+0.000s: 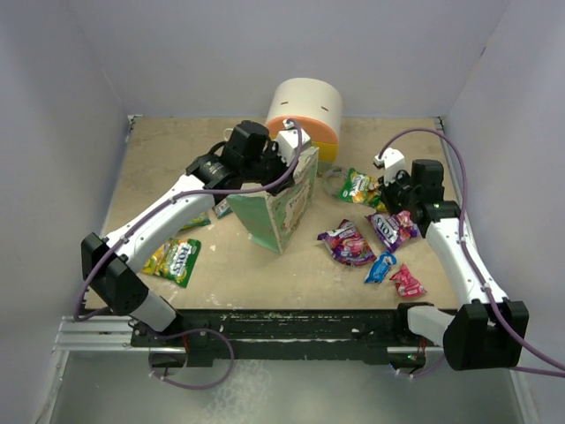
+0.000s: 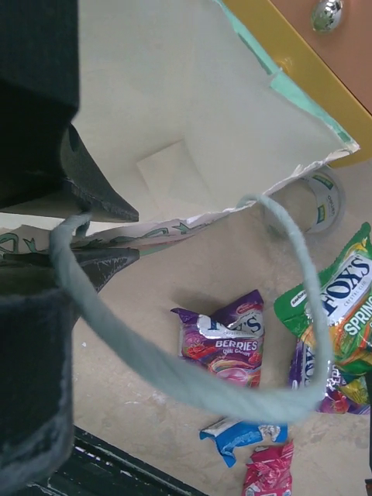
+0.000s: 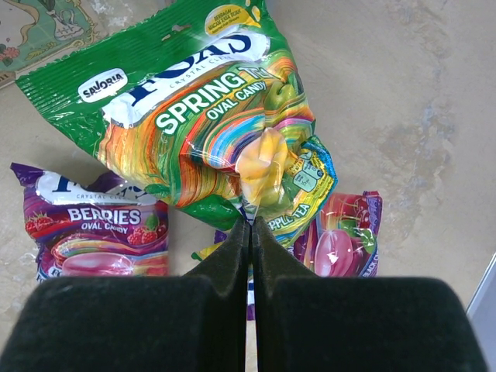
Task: Place the snacks into the paper bag
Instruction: Adjust the paper bag at the center of the board.
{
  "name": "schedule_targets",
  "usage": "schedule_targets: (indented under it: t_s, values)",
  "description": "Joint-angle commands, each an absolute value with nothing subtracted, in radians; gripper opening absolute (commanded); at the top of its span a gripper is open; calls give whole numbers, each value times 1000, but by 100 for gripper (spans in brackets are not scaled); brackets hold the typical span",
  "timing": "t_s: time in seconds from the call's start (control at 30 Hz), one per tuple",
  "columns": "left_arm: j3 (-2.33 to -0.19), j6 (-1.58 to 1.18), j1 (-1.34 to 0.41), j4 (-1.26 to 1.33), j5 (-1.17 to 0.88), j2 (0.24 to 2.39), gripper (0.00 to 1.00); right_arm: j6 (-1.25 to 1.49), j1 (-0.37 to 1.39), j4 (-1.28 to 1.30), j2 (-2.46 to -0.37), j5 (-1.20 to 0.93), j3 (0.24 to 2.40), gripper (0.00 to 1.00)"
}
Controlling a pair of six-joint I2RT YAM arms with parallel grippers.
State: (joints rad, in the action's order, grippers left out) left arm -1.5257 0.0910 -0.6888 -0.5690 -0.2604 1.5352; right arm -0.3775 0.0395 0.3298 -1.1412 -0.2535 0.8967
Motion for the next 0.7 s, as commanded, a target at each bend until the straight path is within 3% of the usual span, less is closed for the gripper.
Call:
schedule_targets:
  t_s: [0.0,0.2,0.4,0.5,0.67]
  values:
    - [-1568,75,-696,-509,-249,1565,21,-377,35,261,-1135,-275,909,0]
    - [-1622,63,-707,-521,-177,1621,10,-379,34,284,-1137,-290,914,0]
    - [-1686,37,-710,-531,-167,1666,9,-379,32,290,-1130,-298,913,0]
    - [-1701,36,-712,-537,-187,1676,13,-380,31,269,-1129,-295,913,0]
    - [-1657,61,-713,-518,-270,1630,31,-375,31,273,-1130,-338,922,0]
